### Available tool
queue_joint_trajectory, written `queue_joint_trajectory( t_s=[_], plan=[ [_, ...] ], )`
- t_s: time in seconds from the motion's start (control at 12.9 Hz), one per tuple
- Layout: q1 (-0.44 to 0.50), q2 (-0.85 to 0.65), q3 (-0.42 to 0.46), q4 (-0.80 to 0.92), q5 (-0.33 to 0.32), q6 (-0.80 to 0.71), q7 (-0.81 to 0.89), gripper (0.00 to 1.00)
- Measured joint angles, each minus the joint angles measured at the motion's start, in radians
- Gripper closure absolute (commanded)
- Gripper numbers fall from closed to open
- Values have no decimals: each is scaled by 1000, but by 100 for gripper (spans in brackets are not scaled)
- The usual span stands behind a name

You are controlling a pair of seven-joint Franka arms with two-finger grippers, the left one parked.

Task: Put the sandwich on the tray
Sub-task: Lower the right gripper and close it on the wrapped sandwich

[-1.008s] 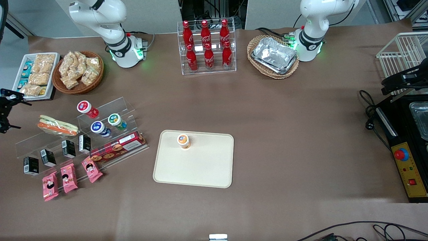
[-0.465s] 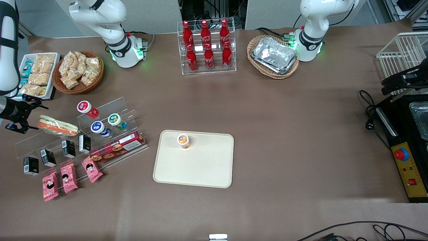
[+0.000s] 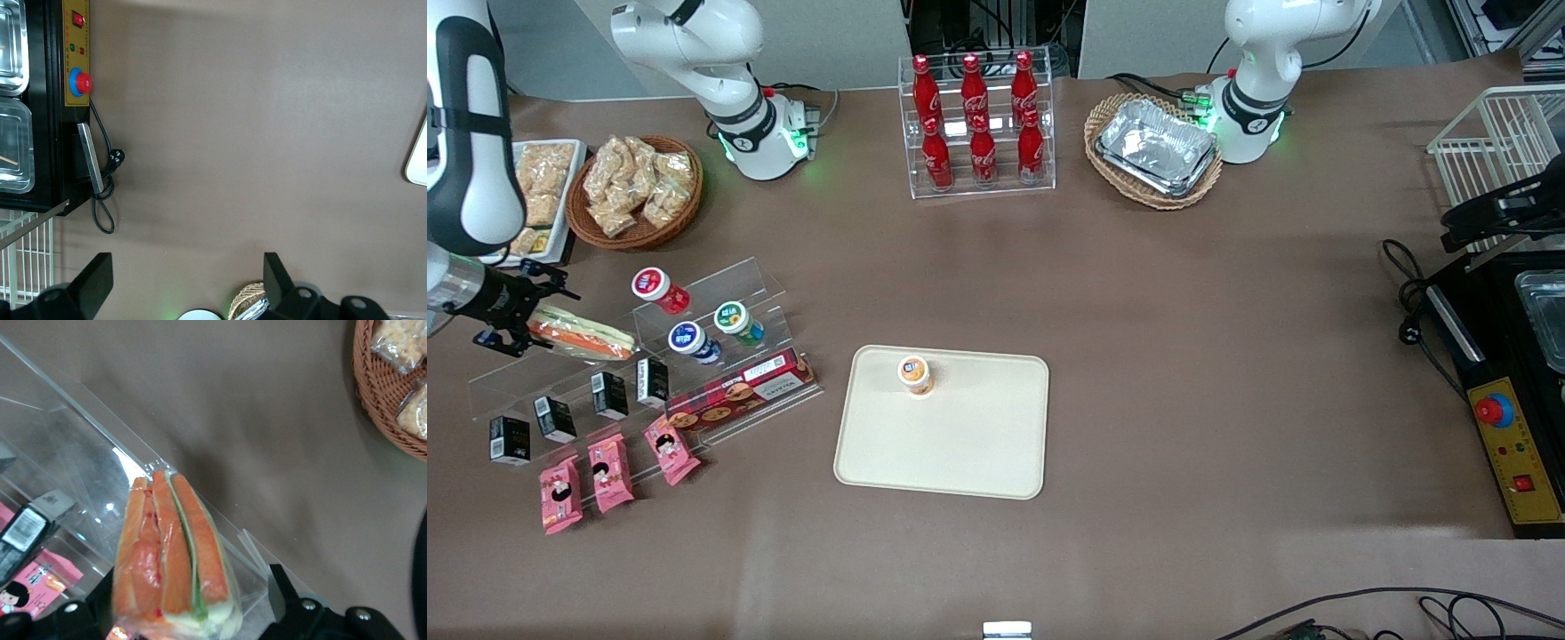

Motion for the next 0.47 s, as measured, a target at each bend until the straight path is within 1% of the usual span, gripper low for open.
queue_joint_trajectory(
  t_s=[0.23, 0.31, 0.39, 0.47],
  plan=[
    [21, 1, 4, -32, 0, 63, 8, 63],
    [27, 1, 6, -36, 0, 83, 14, 70],
    [30, 2, 7, -40, 0, 99, 15, 75],
    [31, 2, 7, -41, 0, 112, 15, 84]
  ],
)
